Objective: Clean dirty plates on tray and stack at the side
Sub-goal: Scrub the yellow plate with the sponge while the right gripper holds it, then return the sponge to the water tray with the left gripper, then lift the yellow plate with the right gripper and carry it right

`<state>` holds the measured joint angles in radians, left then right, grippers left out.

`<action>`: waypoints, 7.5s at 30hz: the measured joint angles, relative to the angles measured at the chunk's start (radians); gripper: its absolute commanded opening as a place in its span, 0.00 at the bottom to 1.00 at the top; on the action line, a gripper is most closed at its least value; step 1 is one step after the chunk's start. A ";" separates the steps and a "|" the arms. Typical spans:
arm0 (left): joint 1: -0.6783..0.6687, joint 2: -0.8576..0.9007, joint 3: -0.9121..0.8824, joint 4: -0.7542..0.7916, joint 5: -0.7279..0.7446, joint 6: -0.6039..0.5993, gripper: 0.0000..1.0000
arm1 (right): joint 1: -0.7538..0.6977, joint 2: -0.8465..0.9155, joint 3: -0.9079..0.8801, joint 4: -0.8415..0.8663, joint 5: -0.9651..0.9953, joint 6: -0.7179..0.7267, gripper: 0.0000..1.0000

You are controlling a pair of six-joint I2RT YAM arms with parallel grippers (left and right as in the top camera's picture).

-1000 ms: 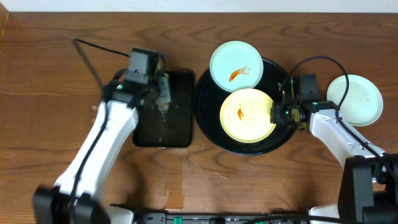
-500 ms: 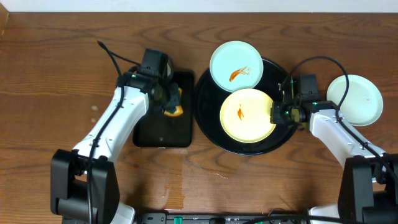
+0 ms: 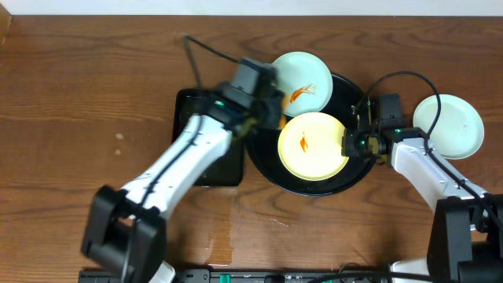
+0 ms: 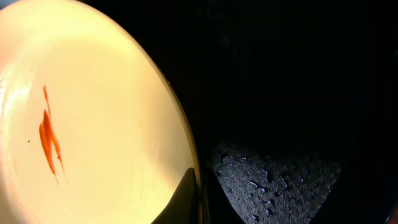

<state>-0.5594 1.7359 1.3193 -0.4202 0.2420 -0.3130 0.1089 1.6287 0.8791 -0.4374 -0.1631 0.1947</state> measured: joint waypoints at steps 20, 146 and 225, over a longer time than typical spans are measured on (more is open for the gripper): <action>-0.237 0.297 0.006 0.107 -0.035 0.022 0.08 | 0.000 0.000 -0.005 -0.013 0.010 0.000 0.01; -0.131 0.181 0.018 -0.052 -0.467 -0.051 0.07 | 0.078 -0.016 -0.169 0.191 -0.053 0.215 0.01; 0.250 0.085 0.017 -0.309 -0.293 -0.140 0.08 | 0.362 -0.364 0.023 0.342 0.705 -0.975 0.01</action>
<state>-0.3092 1.8214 1.3365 -0.7292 -0.0509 -0.4526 0.4709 1.2648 0.9024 -0.0952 0.5419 -0.7799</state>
